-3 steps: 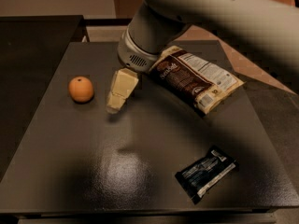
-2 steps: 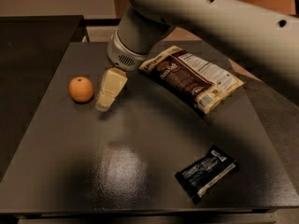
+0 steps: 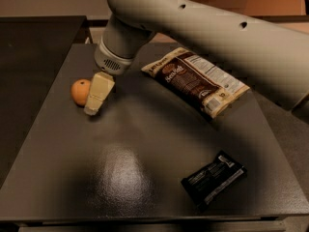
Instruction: Pick orange
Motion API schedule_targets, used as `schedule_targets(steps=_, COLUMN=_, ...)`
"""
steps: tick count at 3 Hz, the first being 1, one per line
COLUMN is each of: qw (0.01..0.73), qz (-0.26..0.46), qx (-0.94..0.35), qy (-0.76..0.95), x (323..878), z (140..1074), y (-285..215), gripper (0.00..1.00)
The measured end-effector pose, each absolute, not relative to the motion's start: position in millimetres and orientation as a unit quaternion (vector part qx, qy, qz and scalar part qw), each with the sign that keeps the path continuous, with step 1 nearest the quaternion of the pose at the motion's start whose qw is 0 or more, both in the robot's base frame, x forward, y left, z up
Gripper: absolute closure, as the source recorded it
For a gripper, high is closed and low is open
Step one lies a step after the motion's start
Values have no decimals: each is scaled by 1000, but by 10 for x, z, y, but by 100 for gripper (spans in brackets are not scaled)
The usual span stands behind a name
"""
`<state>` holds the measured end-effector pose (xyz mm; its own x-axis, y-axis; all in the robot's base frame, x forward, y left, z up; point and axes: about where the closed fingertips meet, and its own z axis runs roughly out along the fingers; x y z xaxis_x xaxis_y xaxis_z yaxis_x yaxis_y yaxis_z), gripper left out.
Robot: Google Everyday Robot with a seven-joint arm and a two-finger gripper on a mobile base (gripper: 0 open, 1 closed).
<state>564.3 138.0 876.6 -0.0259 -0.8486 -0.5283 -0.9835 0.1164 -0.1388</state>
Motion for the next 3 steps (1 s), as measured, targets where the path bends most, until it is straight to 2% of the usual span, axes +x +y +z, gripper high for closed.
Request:
schedule_targets(steps=2, qw=233, qz=146, qx=-644, qy=714, x=5642, z=8590, y=1615, gripper=0)
schedule_targets(steps=3, qw=231, qz=150, qx=-644, qy=714, x=5608, z=8567, y=1689, gripper=18)
